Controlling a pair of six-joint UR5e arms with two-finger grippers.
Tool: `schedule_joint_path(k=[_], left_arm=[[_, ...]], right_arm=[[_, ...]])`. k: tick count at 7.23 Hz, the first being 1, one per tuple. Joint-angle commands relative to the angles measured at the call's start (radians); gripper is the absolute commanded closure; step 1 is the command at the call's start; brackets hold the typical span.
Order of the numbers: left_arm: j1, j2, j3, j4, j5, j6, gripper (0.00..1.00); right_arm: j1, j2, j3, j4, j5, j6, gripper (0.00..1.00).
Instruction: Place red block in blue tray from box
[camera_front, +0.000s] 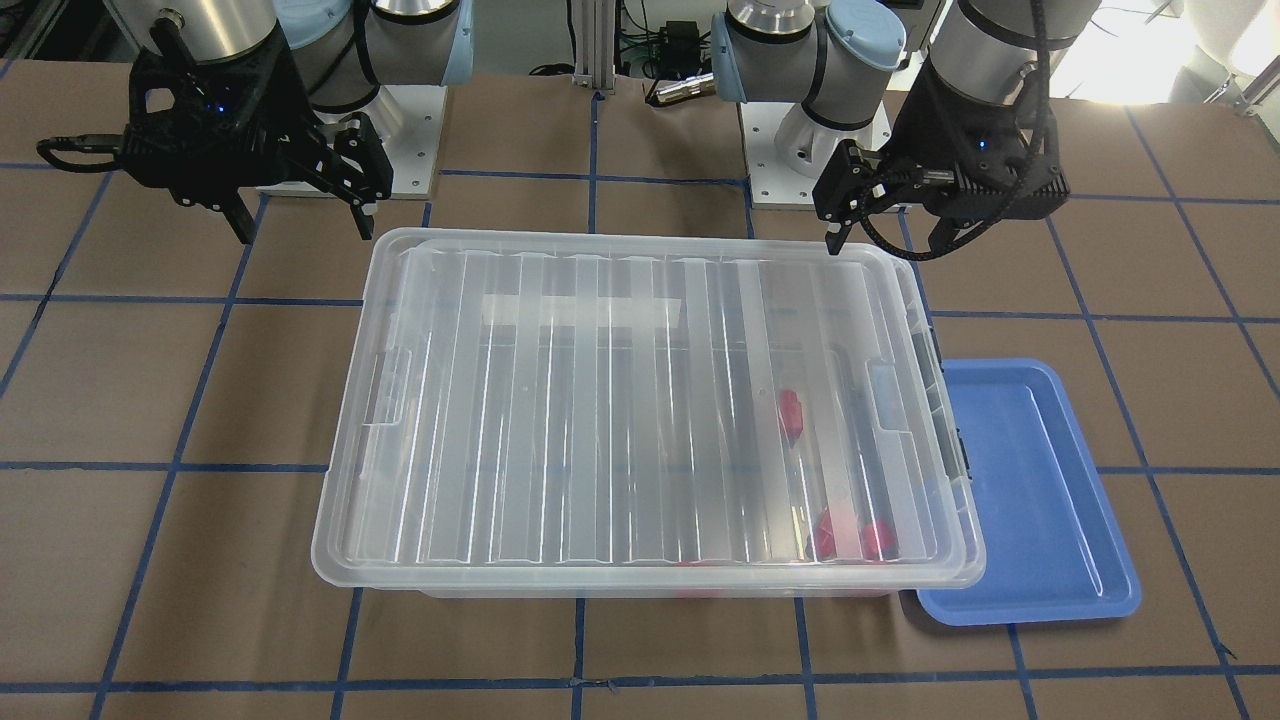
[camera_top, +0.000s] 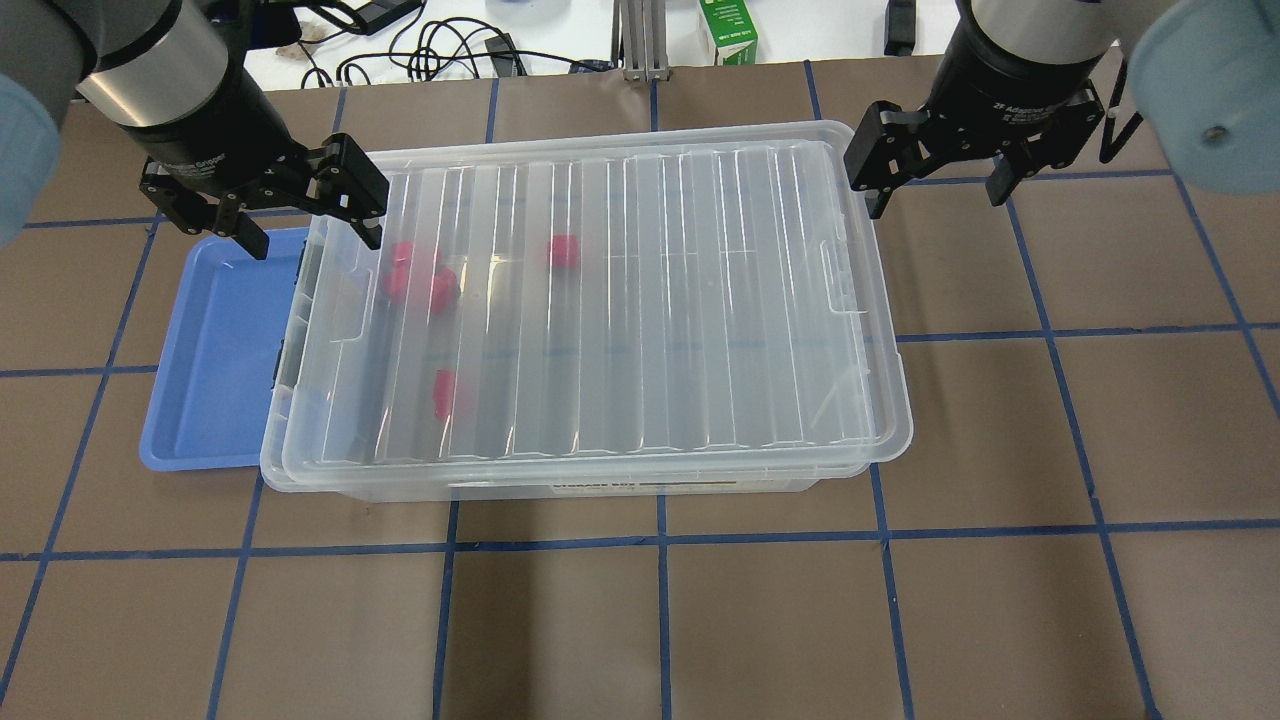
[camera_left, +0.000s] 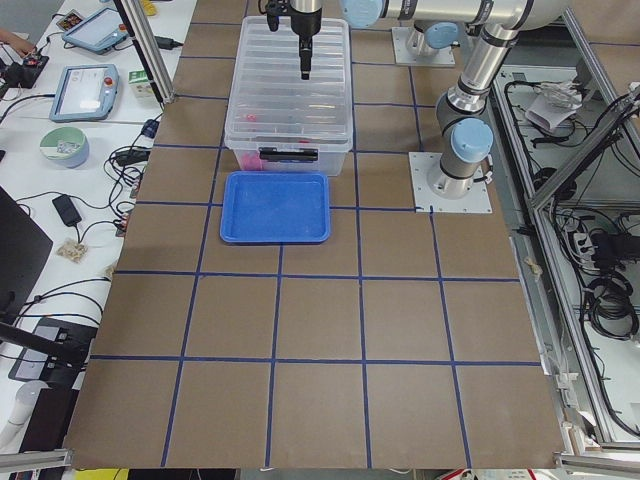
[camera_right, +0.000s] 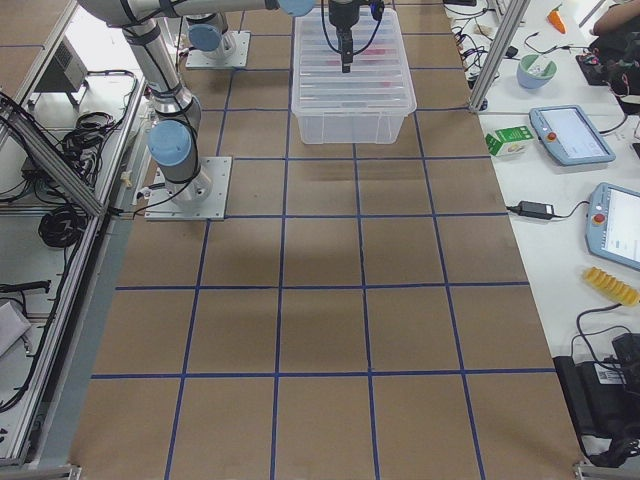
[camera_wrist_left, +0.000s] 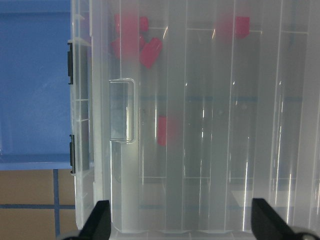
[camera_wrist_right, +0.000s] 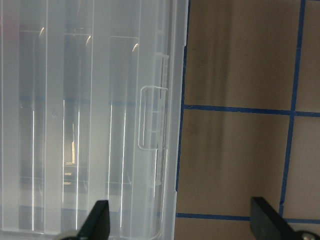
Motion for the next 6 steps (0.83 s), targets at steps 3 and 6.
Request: schedule_joint_path(k=[3, 6], left_arm=[[0.0, 0.002, 0.0, 0.0, 0.0, 0.0, 0.0], [0.0, 0.002, 0.0, 0.0, 0.0, 0.0, 0.0]], right_arm=[[-0.005, 0.004, 0.009, -0.002, 0.014, -0.011, 0.0], [-0.009, 0.057, 0.031, -0.04, 0.013, -0.015, 0.0]])
